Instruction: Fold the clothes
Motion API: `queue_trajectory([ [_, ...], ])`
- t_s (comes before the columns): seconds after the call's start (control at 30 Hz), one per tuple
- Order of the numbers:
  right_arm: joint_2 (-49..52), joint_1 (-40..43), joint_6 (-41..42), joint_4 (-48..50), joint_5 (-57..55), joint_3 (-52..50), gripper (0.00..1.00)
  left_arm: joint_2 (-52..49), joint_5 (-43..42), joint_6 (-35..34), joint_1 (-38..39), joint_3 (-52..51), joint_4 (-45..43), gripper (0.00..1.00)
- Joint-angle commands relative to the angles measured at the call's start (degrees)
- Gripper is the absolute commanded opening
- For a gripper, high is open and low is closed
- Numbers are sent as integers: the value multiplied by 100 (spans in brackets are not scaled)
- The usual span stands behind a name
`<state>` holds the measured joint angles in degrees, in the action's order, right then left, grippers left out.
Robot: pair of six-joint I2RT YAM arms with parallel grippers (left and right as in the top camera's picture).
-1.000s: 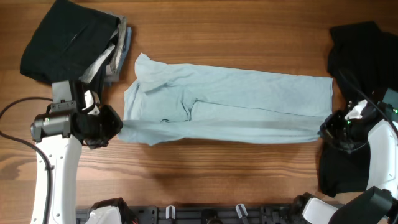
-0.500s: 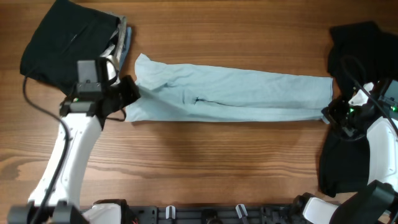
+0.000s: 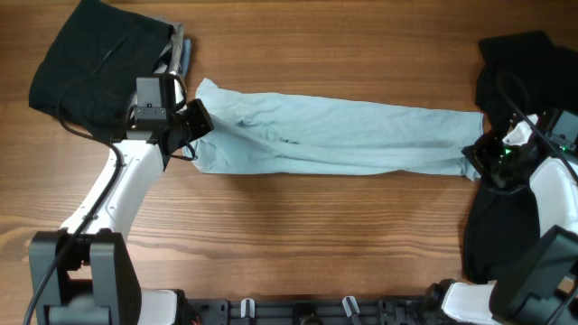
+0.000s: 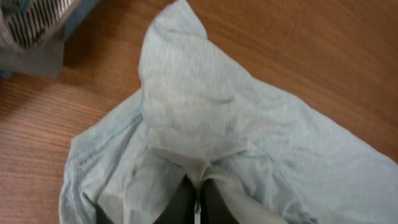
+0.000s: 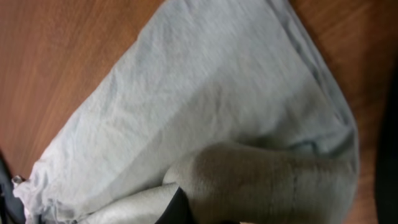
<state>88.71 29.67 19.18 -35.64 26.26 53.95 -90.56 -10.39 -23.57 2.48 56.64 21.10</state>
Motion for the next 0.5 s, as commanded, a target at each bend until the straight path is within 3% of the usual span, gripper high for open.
queue_trajectory([
  [0.0,234,-46,-96,201,284,79,4,-22,216,87,26,70,-177,4],
  [0.2,404,-299,-94,619,293,79,4,-94,216,66,26,70,-501,4],
  [0.37,448,-431,-57,1113,208,79,23,-219,214,68,31,70,-748,6],
  [0.4,448,-431,-59,1191,203,79,29,-236,216,70,31,70,-774,19],
  [0.43,448,-420,-63,1268,160,79,46,-236,214,70,28,70,-787,37],
  [0.47,446,-400,-72,1296,109,79,56,-236,214,92,28,70,-763,51],
])
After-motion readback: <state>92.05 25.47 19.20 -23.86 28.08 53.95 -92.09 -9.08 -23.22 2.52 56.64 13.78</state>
